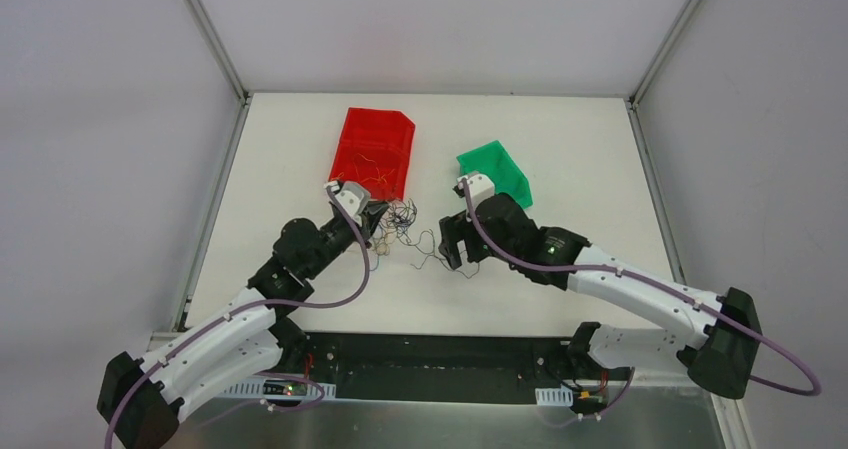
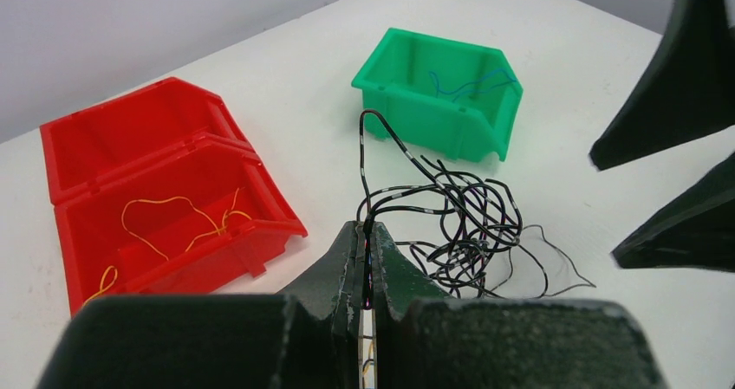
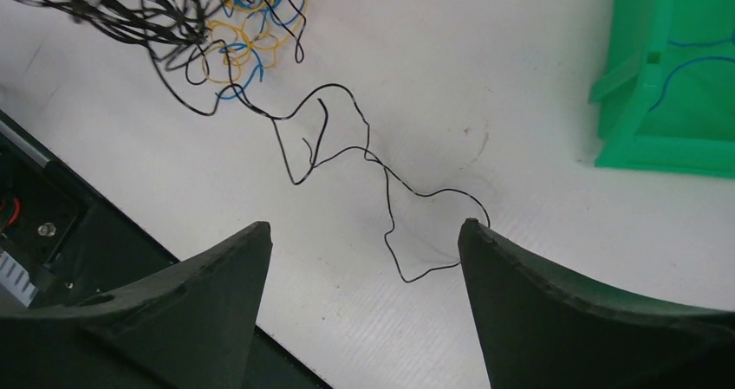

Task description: Untangle the cables

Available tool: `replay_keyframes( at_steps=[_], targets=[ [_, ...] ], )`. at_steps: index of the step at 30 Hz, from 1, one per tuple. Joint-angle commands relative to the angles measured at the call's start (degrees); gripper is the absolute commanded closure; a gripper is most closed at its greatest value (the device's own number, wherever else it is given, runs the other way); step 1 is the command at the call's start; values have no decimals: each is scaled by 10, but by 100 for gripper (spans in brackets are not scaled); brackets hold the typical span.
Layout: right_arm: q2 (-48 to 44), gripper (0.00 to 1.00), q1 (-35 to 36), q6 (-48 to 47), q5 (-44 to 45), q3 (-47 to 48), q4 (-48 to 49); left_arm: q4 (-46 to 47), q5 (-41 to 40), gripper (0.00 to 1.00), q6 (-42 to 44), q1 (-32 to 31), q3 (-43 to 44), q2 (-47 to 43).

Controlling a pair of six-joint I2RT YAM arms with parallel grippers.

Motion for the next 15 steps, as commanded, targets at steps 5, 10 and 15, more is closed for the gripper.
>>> replay_keyframes(
  at_steps=[5, 10, 15],
  targets=[
    [28, 17, 2, -34, -31, -80, 204, 21, 5, 100, 5, -2, 6, -59],
    [21, 18, 4, -75, -67, -171, 372, 29, 3, 100, 0, -3, -4, -83],
    [57, 20, 5, -98, -98, -179, 417, 37, 15, 100, -3, -2, -4, -88]
  ],
)
